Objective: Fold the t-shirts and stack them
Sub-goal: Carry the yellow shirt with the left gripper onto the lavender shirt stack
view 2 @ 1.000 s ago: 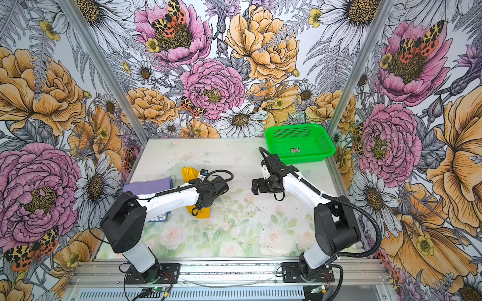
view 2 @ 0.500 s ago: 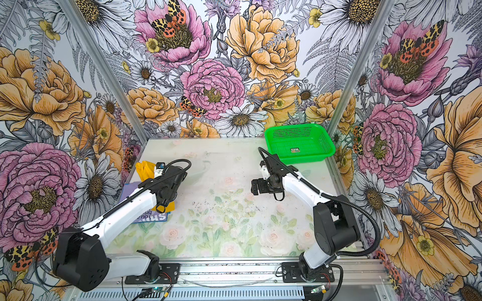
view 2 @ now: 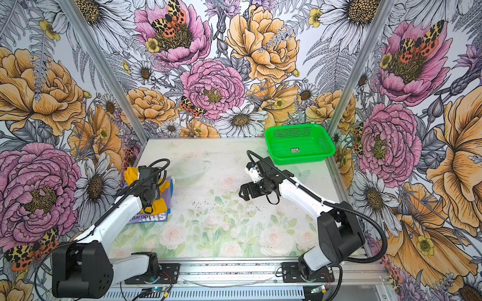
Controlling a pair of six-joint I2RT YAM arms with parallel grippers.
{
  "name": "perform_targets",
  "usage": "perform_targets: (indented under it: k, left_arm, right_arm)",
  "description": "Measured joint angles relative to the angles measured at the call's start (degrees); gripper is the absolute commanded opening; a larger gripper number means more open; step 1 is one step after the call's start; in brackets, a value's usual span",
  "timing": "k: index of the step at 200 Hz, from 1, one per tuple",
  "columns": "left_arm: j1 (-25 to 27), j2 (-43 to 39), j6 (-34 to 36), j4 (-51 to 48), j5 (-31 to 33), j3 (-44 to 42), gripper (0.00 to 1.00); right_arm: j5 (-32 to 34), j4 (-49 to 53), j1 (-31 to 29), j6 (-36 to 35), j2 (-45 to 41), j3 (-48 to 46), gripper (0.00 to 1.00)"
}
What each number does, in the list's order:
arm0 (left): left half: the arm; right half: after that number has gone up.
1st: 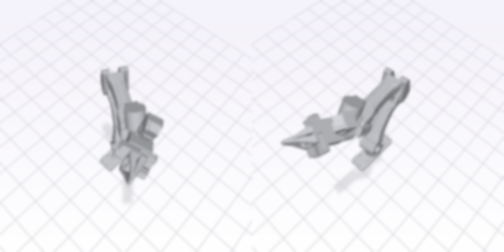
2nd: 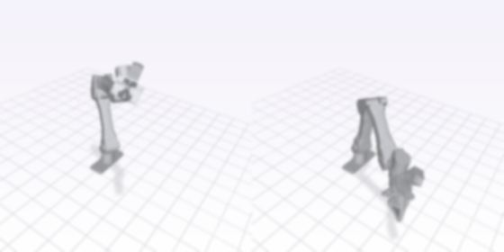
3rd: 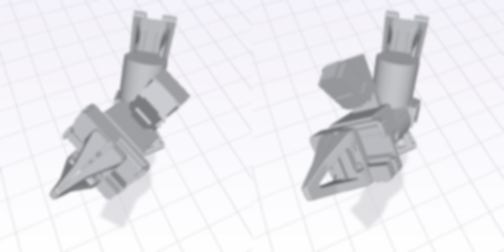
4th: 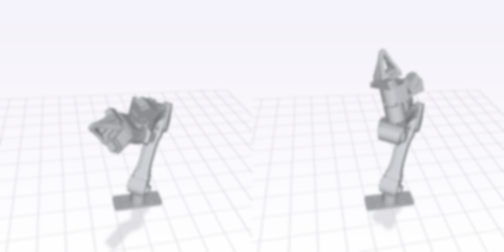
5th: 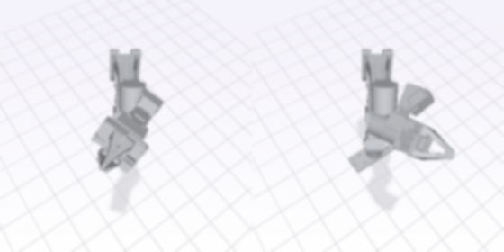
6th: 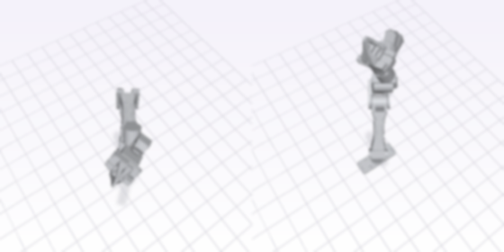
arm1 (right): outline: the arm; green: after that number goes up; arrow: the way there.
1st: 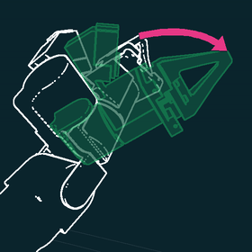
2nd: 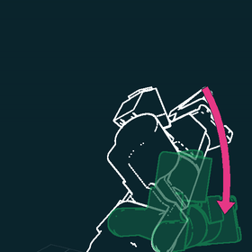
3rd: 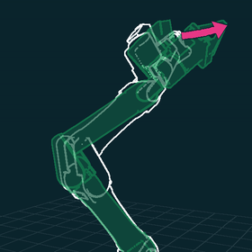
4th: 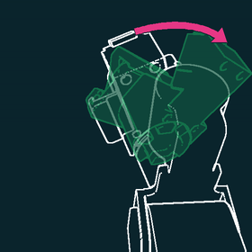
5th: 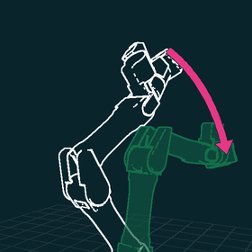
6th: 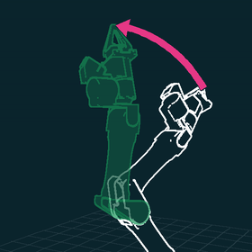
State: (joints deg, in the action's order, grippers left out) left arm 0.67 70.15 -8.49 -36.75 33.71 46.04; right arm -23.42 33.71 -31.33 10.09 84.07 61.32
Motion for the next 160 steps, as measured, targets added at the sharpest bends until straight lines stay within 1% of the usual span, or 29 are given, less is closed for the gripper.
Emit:
perform_targets:
  k: [26, 29, 36, 44, 46, 48, 49, 50, 52, 81, 95, 111, 123, 143, 160]
  left_arm:
    - [-2.78, 1.90, 1.09, 0.83, -2.99, 0.02, 0.01]
    - [-2.95, 2.25, 1.27, 0.85, -3.28, 0.02, 0.07]
    - [-3.30, 2.82, 1.46, 0.90, -3.78, 0.02, 0.29]
    - [-3.61, 3.26, 1.60, 0.85, -3.96, 0.02, 0.50]
    - [-3.61, 3.32, 1.51, 0.85, -3.96, 0.04, 0.63]
    - [-3.67, 3.39, 1.51, 0.83, -3.87, 0.04, 0.86]
    - [-3.72, 3.39, 1.51, 0.83, -3.87, 0.07, 0.93]
    - [-3.74, 3.39, 1.44, 0.83, -3.89, 0.07, 0.96]
    - [-3.80, 3.43, 1.42, 0.81, -3.85, 0.07, 0.98]
    - [-5.35, 1.33, 0.72, 0.81, -0.66, 1.07, 0.99]
    - [-8.24, -1.33, 0.76, 0.59, -0.79, 2.08, 0.99]
    - [-12.11, -3.85, 0.76, 0.37, -2.51, 3.96, 0.99]
    - [-14.10, -5.22, 0.81, 0.11, -5.20, 5.31, 0.99]
    - [-14.56, -6.51, 0.83, -0.66, -12.20, 5.95, 0.98]
    - [-14.56, -6.69, 0.39, -2.03, -19.12, 5.97, 0.92]
  right_arm:
    - [-5.11, -4.37, -8.07, -3.37, -4.98, 0.04, 0.99]
    - [-5.62, -4.81, -8.68, -3.72, -5.20, 0.11, 0.99]
    - [-6.71, -5.66, -9.86, -4.42, -5.55, 0.35, 0.99]
    - [-7.72, -6.64, -10.82, -5.20, -5.57, 0.63, 0.99]
    - [-8.00, -6.82, -11.04, -5.35, -5.53, 0.68, 0.99]
    - [-8.24, -7.04, -11.26, -5.53, -5.49, 0.72, 0.99]
    - [-8.28, -7.08, -11.30, -5.60, -5.46, 0.72, 0.99]
    - [-8.41, -7.21, -11.45, -5.70, -5.46, 0.74, 0.99]
    - [-8.59, -7.37, -11.63, -5.79, -5.42, 0.76, 0.99]
    - [-10.38, -9.42, -14.51, -7.19, -2.93, 1.99, 0.99]
    - [-10.54, -10.19, -15.69, -7.28, -1.31, 2.40, 0.99]
    - [-10.51, -10.47, -16.46, -7.43, 0.13, 2.40, 0.99]
    - [-10.49, -10.47, -16.90, -7.43, 0.94, 2.40, 0.99]
    - [-10.01, -10.56, -16.98, -7.41, 1.51, 2.40, 0.99]
    - [-9.35, -10.86, -16.98, -7.39, 1.57, 2.40, 0.99]
